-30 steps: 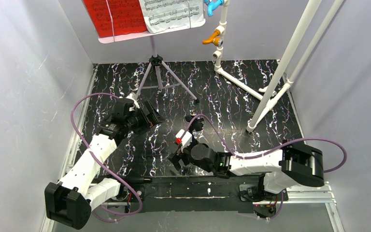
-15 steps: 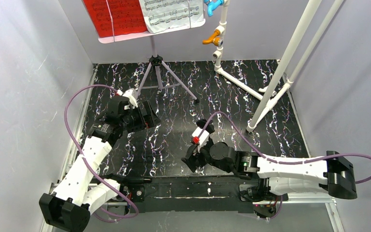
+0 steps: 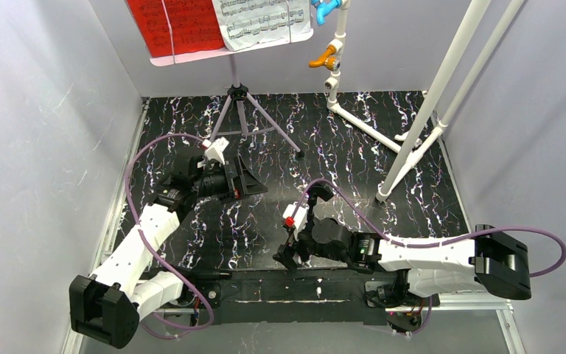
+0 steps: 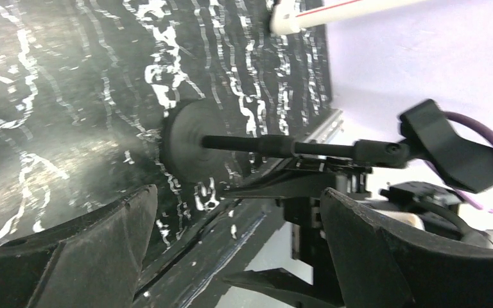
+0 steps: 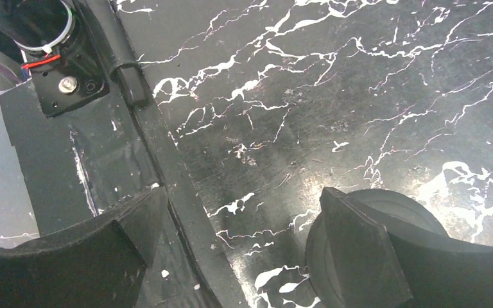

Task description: Set up the instrument practice props

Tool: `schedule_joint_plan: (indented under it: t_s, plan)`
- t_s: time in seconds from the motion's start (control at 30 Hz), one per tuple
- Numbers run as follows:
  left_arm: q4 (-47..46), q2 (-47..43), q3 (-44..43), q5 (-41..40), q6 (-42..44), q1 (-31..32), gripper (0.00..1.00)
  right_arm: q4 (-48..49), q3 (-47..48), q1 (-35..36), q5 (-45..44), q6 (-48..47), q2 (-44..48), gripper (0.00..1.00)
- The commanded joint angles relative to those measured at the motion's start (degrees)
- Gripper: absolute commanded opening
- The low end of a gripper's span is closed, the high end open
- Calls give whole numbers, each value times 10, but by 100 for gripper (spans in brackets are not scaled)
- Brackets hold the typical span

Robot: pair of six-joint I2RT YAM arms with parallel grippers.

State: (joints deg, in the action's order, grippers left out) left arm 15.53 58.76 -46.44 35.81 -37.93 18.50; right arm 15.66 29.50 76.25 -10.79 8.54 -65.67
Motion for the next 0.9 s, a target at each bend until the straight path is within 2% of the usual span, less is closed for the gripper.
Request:
schedule_joint_plan:
  t_s: [0.0,0.13,0.23,0.37,0.53,0.73,0.87]
  plan:
    - [-87,-5,8,83,-32,7,96,64,-13,-12,62,5,-14,98]
    - [-114,5,20,101,-33,18,97,32,-22,-12,69,8,19,98]
    - [-196,8,38,137,-38,43,97,6,-19,-12,63,9,65,98]
    - [-207,-2,36,102,49,105,97,-45,14,-12,79,4,98,98]
    - [-370,-12,94,73,97,143,95,-77,23,-12,104,-4,111,98]
    - [-462,56,87,79,180,175,84,-99,11,-12,104,5,151,99]
    - [-542,103,84,53,182,202,83,-130,-1,-12,89,11,185,98]
